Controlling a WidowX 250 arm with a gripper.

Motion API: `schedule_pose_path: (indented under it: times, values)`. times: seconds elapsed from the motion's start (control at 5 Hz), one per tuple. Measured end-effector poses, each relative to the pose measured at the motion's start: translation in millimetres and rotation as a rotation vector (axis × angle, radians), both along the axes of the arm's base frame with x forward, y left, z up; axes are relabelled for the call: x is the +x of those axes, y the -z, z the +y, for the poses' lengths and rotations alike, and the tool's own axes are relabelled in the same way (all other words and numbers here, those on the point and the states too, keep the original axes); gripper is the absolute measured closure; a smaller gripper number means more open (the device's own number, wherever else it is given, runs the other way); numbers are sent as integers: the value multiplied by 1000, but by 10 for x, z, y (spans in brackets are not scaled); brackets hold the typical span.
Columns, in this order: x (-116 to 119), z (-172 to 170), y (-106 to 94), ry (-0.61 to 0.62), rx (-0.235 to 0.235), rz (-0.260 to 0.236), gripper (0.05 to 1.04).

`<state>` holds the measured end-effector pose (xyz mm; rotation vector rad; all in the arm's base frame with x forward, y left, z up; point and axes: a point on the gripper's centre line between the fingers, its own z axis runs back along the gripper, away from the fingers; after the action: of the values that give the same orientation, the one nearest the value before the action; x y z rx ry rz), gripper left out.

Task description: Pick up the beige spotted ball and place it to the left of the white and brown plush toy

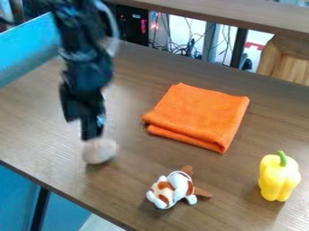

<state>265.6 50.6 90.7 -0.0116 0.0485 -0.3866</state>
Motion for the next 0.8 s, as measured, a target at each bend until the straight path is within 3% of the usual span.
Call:
schedule_pose_path:
  times: [0.2, 0.4, 0.6, 0.8]
  values:
    - [-36, 134, -279, -84, -119, -12, 79]
    - [15, 149, -402, -96, -149, -17, 79]
    - [265, 70, -224, -77, -100, -8, 79]
    - [532, -163, -89, -11, -34, -40, 79]
